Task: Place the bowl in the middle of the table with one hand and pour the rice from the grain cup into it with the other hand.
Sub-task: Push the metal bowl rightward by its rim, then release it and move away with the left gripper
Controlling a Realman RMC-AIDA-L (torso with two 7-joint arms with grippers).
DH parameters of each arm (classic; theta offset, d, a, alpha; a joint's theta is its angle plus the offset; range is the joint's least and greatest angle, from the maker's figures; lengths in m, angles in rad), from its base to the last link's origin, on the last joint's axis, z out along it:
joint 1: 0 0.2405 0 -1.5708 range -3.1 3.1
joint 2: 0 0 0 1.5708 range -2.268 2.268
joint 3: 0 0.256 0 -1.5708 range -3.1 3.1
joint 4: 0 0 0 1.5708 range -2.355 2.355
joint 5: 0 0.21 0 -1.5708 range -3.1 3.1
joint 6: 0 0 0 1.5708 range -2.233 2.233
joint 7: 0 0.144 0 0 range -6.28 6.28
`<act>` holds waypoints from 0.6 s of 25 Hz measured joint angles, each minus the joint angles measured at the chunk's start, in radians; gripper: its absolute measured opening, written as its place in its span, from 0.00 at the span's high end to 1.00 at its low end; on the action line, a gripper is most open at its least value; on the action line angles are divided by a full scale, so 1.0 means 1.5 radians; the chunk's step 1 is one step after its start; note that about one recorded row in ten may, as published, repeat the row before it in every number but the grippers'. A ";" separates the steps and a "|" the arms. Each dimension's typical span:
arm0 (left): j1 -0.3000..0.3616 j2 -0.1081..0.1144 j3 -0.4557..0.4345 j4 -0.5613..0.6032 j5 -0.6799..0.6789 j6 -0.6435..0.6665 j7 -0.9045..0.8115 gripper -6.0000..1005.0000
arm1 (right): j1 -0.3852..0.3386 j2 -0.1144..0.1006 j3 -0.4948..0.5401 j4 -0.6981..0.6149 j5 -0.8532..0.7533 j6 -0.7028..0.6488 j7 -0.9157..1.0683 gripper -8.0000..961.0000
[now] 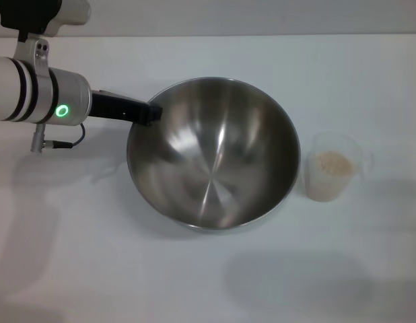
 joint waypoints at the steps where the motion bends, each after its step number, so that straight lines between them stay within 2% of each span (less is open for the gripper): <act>1: 0.000 0.000 -0.001 0.002 0.000 0.002 0.000 0.88 | 0.000 0.000 0.000 -0.001 0.000 0.000 0.000 0.13; 13: 0.009 -0.002 -0.013 -0.016 -0.006 0.016 0.000 0.84 | -0.005 0.001 0.000 -0.001 0.000 0.000 0.000 0.13; 15: 0.011 -0.002 -0.012 -0.021 -0.006 0.019 0.000 0.77 | -0.005 0.001 0.000 -0.001 0.000 -0.001 0.000 0.13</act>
